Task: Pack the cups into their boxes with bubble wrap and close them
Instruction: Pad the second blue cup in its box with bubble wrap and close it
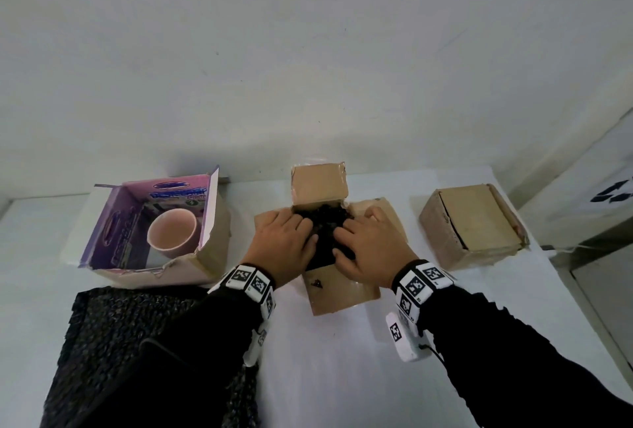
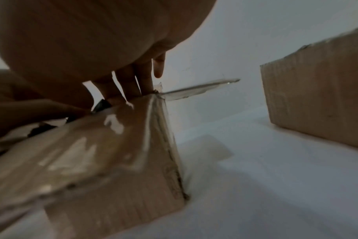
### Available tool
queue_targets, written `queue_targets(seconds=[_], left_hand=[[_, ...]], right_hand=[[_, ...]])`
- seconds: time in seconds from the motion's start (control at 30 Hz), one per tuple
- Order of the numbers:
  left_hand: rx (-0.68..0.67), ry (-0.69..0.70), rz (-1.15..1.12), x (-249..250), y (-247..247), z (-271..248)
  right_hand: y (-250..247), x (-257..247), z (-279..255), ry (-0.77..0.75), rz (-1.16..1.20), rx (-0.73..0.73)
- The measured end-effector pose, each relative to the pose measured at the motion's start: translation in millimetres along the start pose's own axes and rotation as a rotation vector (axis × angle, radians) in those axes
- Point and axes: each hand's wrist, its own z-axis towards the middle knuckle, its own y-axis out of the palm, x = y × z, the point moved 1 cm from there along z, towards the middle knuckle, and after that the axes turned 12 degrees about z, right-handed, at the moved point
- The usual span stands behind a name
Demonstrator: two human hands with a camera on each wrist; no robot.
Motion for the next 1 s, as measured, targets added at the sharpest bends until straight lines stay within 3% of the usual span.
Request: queue_targets(seconds=[0.1,0.2,0.3,0.47,0.77,1.0], left_hand=[[0.001,0.131,0.009,-5,-6,-9],[-0.145,0.17,0.121,-3,-12,-12],[-0.22,0.111,0.221,8,-19,-14],[-0.234,0.085,0.316,16,-18,-19],[-0.33,-0.021,0.211,20,-18,-26],[-0.3,-0.03,0.28,20,-17,-24]], right_hand=[[-1,8,-8,-0.019,-0.075,-0.037],[-4,7,-9,-0.05,-0.1,-0.041],[-4,5,-9,-0.068,-0.148,-0.035],[6,0,-14,-0.052,-0.199,-0.077],[17,-13,-4,0.105,-0.135,-0.151],[10,-5,-13,0.014,-0.138,-0.104]])
